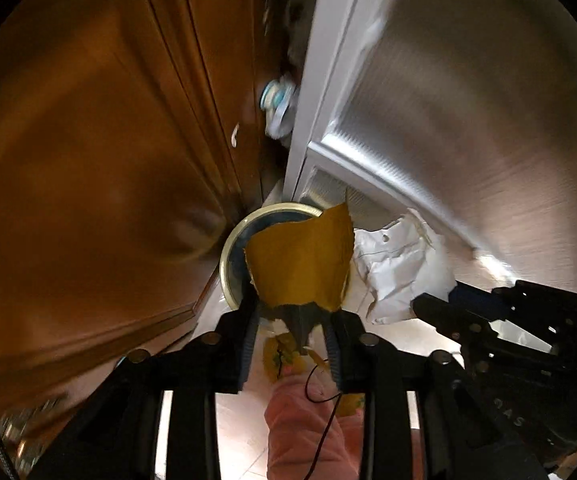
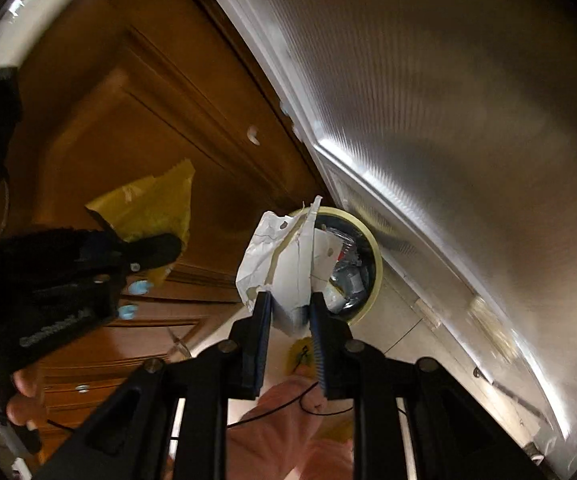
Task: Collect trash
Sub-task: 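Carry the yellow wrapper and white bag down over the floor bin, then open both tools to drop the wrapper and bag into the bin, then raise both tools back up toward the counter trash, then grasp the small white bottle with the left tool while the right tool grasps the noodle block, then carry the white bottle and noodle block down over the floor bin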
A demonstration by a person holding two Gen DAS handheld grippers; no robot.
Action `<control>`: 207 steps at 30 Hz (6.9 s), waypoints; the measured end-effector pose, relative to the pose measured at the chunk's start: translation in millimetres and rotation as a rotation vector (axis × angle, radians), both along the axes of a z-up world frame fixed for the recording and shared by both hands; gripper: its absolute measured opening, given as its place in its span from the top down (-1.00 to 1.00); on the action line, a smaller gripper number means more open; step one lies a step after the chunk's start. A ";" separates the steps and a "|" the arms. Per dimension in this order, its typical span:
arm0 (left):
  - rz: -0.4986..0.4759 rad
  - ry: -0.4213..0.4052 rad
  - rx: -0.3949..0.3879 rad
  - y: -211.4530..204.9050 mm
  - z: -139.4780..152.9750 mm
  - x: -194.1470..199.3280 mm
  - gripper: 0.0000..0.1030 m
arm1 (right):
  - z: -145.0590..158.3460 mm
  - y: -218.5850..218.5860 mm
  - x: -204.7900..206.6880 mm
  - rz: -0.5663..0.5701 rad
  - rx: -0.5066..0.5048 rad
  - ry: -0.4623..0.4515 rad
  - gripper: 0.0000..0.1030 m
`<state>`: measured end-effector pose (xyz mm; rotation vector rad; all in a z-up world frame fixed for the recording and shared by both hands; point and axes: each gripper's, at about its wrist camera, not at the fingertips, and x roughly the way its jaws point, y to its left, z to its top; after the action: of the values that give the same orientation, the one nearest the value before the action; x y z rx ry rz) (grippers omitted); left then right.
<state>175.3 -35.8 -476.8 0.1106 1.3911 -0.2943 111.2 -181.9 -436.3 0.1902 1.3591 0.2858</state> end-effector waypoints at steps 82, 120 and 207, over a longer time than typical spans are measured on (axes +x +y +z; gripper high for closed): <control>-0.408 -0.644 0.012 -79.3 478.5 155.2 -0.70 | 459.2 -129.9 106.9 -0.457 -0.110 -0.482 0.04; -0.326 -0.174 0.109 -195.6 259.6 364.2 0.52 | 252.3 -194.3 337.6 -0.483 0.056 -0.245 0.37; 0.152 0.069 -0.035 8.4 47.8 -37.0 0.52 | 47.7 12.9 -11.6 0.015 0.004 0.024 0.42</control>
<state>138.2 -27.4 -429.0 -0.0350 1.4535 -0.1973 99.6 -169.1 -388.6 0.1876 1.3840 0.3001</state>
